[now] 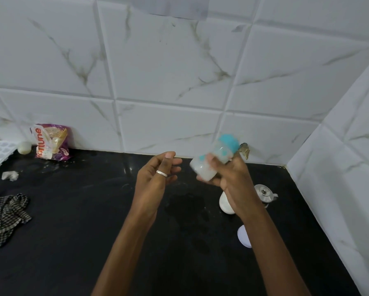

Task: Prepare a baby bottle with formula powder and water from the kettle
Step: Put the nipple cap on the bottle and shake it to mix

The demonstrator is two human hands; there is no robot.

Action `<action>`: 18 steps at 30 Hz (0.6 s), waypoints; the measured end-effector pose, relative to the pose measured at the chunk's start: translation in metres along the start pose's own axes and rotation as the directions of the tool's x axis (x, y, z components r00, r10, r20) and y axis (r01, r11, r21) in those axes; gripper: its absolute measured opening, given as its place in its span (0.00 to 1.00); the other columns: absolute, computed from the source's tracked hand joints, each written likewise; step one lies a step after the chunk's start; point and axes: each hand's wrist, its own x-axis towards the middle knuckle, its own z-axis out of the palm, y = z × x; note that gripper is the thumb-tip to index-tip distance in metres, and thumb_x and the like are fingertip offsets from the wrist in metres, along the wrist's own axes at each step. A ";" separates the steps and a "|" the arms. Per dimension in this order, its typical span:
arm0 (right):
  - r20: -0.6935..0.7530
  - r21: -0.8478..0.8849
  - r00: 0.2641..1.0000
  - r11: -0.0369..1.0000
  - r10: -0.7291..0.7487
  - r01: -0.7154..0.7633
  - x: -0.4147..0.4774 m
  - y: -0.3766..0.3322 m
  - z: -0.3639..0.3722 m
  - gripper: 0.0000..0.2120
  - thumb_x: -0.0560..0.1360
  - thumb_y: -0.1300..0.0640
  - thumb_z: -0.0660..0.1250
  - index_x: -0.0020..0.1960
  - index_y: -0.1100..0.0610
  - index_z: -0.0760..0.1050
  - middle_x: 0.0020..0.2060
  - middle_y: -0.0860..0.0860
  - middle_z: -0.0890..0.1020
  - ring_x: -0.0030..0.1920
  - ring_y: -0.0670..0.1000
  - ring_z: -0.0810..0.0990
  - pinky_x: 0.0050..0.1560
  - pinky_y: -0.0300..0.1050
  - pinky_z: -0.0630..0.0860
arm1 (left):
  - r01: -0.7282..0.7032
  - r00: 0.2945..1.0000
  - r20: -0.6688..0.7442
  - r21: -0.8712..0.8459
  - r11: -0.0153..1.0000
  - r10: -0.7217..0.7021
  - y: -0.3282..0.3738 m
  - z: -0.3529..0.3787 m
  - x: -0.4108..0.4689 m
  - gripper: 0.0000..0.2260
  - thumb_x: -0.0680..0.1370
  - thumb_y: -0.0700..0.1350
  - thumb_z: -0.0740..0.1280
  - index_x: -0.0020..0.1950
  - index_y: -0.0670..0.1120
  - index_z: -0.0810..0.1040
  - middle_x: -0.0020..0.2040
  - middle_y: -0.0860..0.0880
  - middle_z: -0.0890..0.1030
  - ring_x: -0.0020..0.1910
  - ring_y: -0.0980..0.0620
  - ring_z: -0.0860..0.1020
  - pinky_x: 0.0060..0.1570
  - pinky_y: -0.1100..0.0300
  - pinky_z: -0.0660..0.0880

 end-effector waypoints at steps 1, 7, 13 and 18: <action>-0.047 0.070 0.999 0.997 -0.013 0.016 0.001 0.001 0.000 0.27 0.71 0.53 0.76 0.67 0.54 0.72 0.57 0.55 0.84 0.59 0.58 0.85 0.49 0.60 0.85 | -0.002 1.000 -0.001 -0.001 1.000 0.002 0.000 0.000 0.000 0.16 0.76 0.59 0.69 0.56 0.51 0.84 0.54 0.48 0.88 0.51 0.52 0.85 0.50 0.56 0.79; 0.044 -0.071 0.998 0.996 0.047 -0.044 -0.001 0.006 -0.002 0.29 0.69 0.51 0.79 0.67 0.52 0.73 0.56 0.53 0.83 0.60 0.57 0.85 0.49 0.59 0.85 | 0.006 1.000 -0.007 0.008 1.000 -0.006 -0.003 0.001 0.004 0.14 0.78 0.59 0.70 0.56 0.52 0.85 0.54 0.48 0.88 0.50 0.51 0.85 0.50 0.56 0.79; 0.060 -0.088 0.995 0.993 0.084 -0.078 -0.004 0.010 -0.008 0.28 0.69 0.53 0.78 0.67 0.54 0.72 0.57 0.57 0.83 0.59 0.56 0.85 0.48 0.54 0.85 | 0.010 1.000 -0.005 0.013 1.000 -0.010 -0.007 0.002 0.008 0.11 0.80 0.56 0.69 0.56 0.51 0.84 0.54 0.48 0.88 0.51 0.51 0.85 0.51 0.56 0.79; -0.022 0.166 1.000 0.986 0.014 -0.010 -0.002 0.004 -0.017 0.27 0.72 0.52 0.77 0.67 0.56 0.72 0.58 0.54 0.85 0.61 0.58 0.85 0.51 0.59 0.84 | 0.018 1.000 0.000 0.020 1.000 -0.018 -0.009 0.007 0.009 0.09 0.83 0.53 0.67 0.57 0.51 0.84 0.54 0.49 0.88 0.50 0.53 0.85 0.52 0.56 0.80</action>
